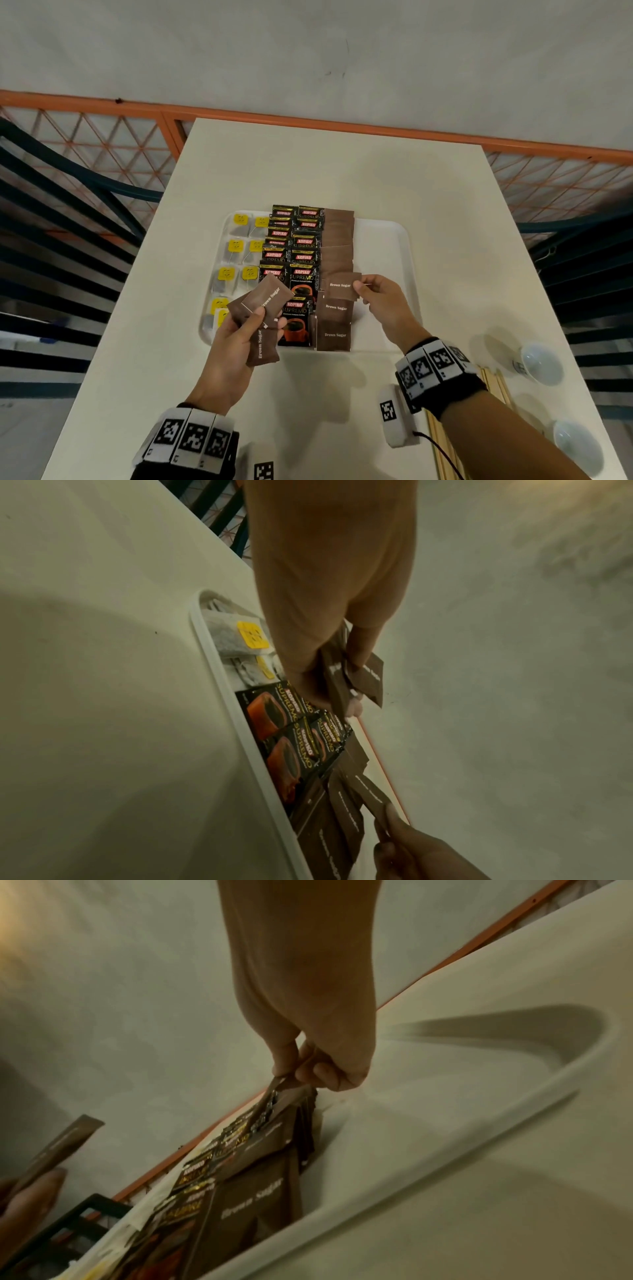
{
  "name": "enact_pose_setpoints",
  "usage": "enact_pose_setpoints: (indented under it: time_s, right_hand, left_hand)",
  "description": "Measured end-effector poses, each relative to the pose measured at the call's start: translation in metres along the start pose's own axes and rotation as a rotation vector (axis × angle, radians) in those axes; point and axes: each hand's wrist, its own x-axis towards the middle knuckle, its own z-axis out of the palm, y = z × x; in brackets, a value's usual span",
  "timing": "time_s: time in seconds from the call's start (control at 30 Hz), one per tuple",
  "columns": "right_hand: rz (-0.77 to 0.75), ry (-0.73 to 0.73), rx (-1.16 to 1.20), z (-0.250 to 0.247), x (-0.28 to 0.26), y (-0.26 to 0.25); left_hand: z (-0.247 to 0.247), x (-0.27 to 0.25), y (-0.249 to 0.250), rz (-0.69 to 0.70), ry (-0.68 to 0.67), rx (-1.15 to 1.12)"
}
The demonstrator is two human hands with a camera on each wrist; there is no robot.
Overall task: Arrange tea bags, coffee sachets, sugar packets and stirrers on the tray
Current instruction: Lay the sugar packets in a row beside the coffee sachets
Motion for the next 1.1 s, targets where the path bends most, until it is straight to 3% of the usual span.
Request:
enact_pose_setpoints:
  time_s: [0.33,0.47,0.53,0.67,0.73,0.93,1.1]
  right_hand:
    - [-0.069,0.17,-0.245,0.01,0.011,0.008]
    - [-0.201,0.224,-0.331,0.011,0.001,-0.003]
    - [-0.283,0.128,-0.357,0.015,-0.011,-0.015]
    - [-0.295,-0.273,-0.296,0.025,-0.029,-0.032]
    - [-0.307,-0.292,-0.258,0.026,-0.029,-0.035]
    - [-0.203,-0.256,-0.09,0.02,-0.015,-0.035]
    - [-0.027,-0.029,0.059,0.012,0.01,-0.028]
  left_hand:
    - [0.008,-0.003,-0.002,-0.021,-0.017,0.02]
    - [0.017,0.0,-0.001,-0.038,-0.035,0.062]
    - [0.024,0.0,0.001,-0.032,-0.059,0.093]
    - [0.036,0.003,0.003,-0.021,-0.087,0.167]
    - [0.04,0.006,0.004,-0.03,-0.078,0.186]
    - [0.038,0.009,0.008,-0.073,-0.043,0.123]
    - [0.031,0.011,0.009,-0.095,0.001,0.098]
